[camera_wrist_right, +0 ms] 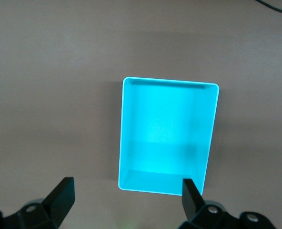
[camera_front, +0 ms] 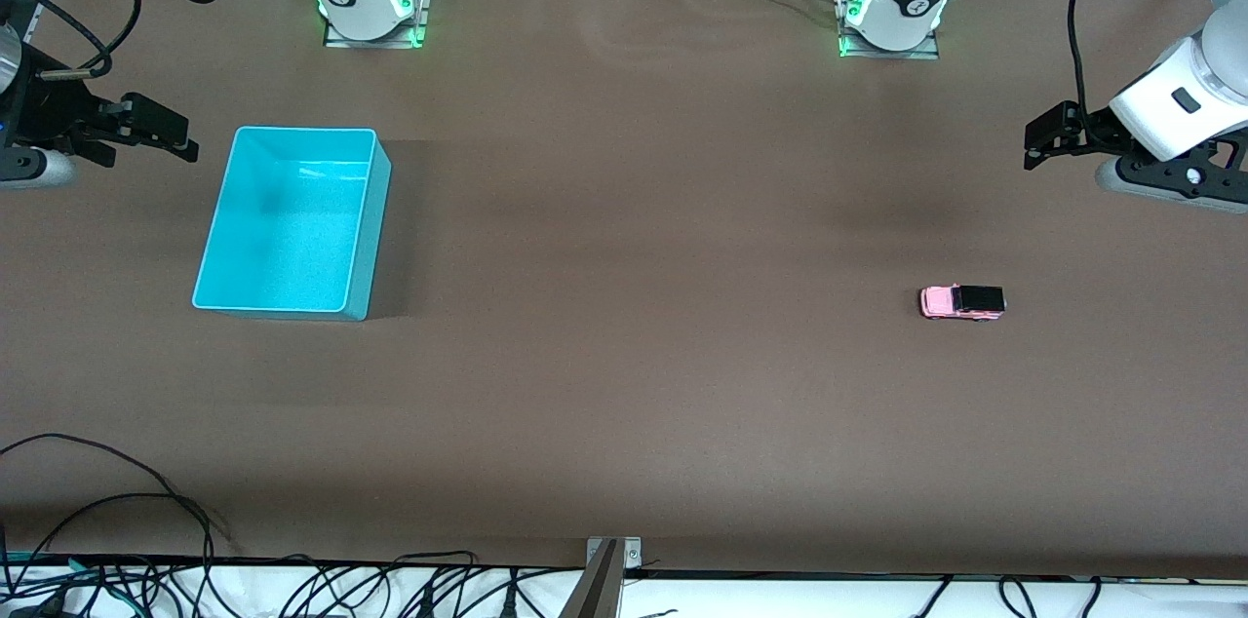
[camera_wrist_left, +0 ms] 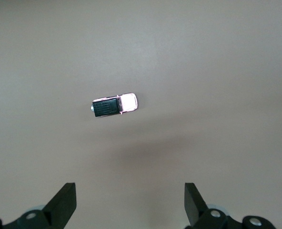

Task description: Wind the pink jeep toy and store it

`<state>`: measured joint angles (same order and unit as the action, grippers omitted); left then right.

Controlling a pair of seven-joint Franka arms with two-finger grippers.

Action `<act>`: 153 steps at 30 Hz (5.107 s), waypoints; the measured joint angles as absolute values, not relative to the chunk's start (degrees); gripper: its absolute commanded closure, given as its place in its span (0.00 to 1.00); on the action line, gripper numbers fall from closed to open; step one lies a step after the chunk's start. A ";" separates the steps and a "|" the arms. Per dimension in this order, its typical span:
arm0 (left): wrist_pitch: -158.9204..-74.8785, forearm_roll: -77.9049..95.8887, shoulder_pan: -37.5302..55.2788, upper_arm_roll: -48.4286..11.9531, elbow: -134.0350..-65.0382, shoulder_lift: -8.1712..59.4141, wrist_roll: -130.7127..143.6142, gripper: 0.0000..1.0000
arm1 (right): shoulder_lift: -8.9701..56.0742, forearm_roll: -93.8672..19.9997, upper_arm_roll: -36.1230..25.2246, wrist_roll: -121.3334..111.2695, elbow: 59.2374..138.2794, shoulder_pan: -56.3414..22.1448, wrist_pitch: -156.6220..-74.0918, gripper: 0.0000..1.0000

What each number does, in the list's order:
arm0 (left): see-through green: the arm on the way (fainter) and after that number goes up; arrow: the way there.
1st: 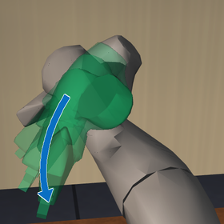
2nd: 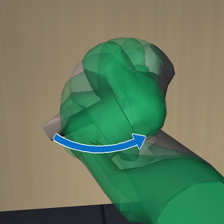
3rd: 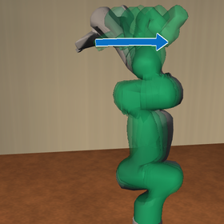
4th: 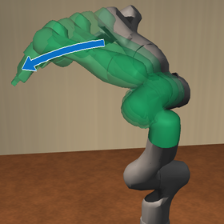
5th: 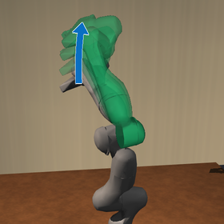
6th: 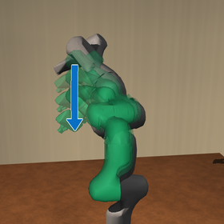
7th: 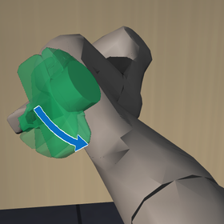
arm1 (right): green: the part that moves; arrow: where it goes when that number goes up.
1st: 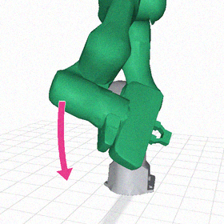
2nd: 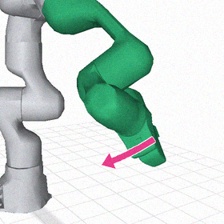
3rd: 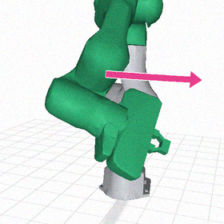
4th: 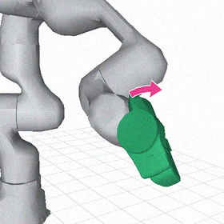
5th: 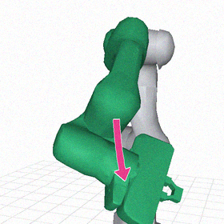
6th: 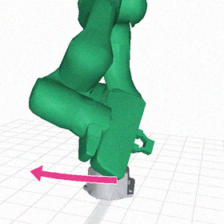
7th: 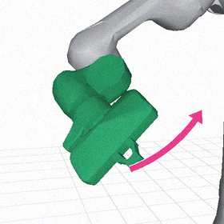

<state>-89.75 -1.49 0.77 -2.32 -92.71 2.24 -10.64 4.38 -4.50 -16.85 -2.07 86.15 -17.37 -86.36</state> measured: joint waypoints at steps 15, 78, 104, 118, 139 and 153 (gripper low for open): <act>-89.75 -1.49 -1.73 -1.99 -92.43 7.39 -33.08 0.00 | 4.38 -4.50 -16.85 -2.07 86.15 -17.37 -86.36 0.00; -138.94 -4.25 -7.35 -1.98 -113.13 28.81 -96.02 0.00 | 4.38 -4.50 -16.77 -2.07 86.11 -17.38 -86.36 0.00; -142.03 -4.25 -7.35 -2.02 -114.01 30.80 -96.40 0.92 | 4.38 -4.50 -16.77 -2.07 86.11 -17.38 -86.37 0.00; -140.12 -4.27 -8.55 -1.86 -113.60 30.80 -96.40 0.90 | 4.38 -4.50 -16.77 -2.07 86.10 -17.38 -86.36 0.00; -139.32 -5.02 -23.54 -1.80 -107.68 34.29 -109.93 0.90 | 4.38 -4.50 -16.75 -2.07 86.10 -17.39 -86.36 0.00; -139.31 -5.02 -26.15 -1.97 -105.97 35.36 -113.04 0.87 | 4.38 -4.50 -16.75 -2.07 86.10 -17.39 -86.36 0.00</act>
